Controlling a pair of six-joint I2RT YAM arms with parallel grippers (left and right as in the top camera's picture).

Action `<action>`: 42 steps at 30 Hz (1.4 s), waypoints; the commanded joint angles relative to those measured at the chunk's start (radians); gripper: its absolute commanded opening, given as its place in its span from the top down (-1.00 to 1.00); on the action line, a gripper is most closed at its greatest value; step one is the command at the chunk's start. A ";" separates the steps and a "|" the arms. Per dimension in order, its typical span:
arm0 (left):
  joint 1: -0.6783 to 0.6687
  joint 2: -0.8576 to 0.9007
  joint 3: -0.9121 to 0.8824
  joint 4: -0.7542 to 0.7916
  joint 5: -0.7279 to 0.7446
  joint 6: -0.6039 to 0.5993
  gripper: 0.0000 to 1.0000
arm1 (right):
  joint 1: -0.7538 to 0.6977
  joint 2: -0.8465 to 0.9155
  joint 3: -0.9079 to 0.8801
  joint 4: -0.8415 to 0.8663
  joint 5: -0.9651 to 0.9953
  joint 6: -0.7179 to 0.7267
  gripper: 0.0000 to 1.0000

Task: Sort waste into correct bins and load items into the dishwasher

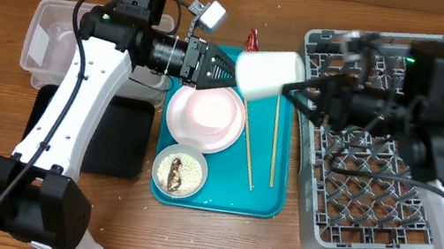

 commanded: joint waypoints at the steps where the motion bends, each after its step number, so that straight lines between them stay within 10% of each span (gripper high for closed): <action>1: -0.005 0.000 0.007 0.019 -0.011 0.008 0.76 | -0.026 -0.064 0.026 -0.013 0.080 -0.012 -0.12; 12: -0.052 0.000 0.008 0.090 -0.005 -0.055 0.92 | -0.013 -0.066 0.026 -0.018 0.116 -0.011 -0.03; 16: -0.067 0.001 0.007 0.071 -0.108 -0.056 0.92 | -0.016 -0.066 0.026 -0.019 0.116 -0.011 -0.30; 28: -0.392 0.016 0.007 0.105 -1.256 -0.135 -0.01 | -0.016 -0.066 0.026 -0.137 0.584 0.243 -0.47; 42: -0.486 0.214 0.008 0.246 -1.250 -0.177 -0.19 | -0.019 -0.066 0.026 -0.250 0.777 0.402 -0.61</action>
